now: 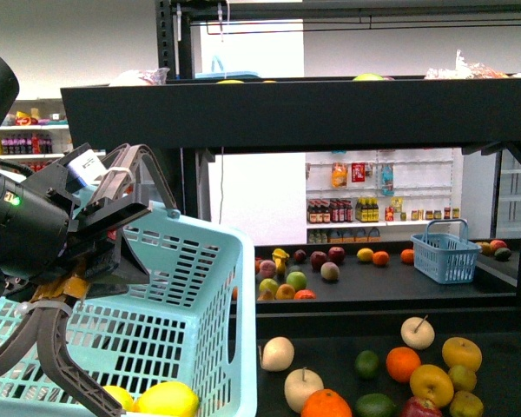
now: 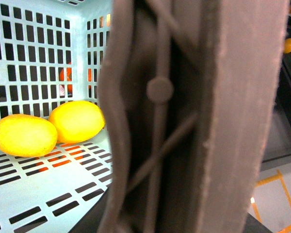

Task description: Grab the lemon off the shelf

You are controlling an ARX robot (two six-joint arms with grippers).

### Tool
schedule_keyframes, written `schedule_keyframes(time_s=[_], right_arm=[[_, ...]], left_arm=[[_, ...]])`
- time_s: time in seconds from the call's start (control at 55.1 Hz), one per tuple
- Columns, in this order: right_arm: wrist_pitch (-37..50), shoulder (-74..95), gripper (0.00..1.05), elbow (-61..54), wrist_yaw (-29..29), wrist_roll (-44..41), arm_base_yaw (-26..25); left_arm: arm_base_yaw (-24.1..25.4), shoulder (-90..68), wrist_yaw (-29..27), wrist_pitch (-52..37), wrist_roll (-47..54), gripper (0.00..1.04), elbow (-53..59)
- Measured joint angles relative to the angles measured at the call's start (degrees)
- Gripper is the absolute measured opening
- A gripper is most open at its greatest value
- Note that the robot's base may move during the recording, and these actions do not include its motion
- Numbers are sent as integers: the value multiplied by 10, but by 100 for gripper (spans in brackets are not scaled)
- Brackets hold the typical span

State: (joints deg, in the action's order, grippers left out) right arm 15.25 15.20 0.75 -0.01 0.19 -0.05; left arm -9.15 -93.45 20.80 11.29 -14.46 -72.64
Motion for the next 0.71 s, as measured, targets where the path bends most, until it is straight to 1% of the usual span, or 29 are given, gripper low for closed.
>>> schedule_keyframes(time_s=[0.363, 0.436, 0.708], right_arm=[[-52, -52, 2, 0, 0, 0, 0], [-145, -127, 2, 0, 0, 0, 0], [-151, -149, 2, 0, 0, 0, 0]], left_arm=[[0, 0, 0, 0, 0, 28, 0], [0, 0, 0, 0, 0, 28, 0], [0, 0, 1, 0, 0, 28, 0]])
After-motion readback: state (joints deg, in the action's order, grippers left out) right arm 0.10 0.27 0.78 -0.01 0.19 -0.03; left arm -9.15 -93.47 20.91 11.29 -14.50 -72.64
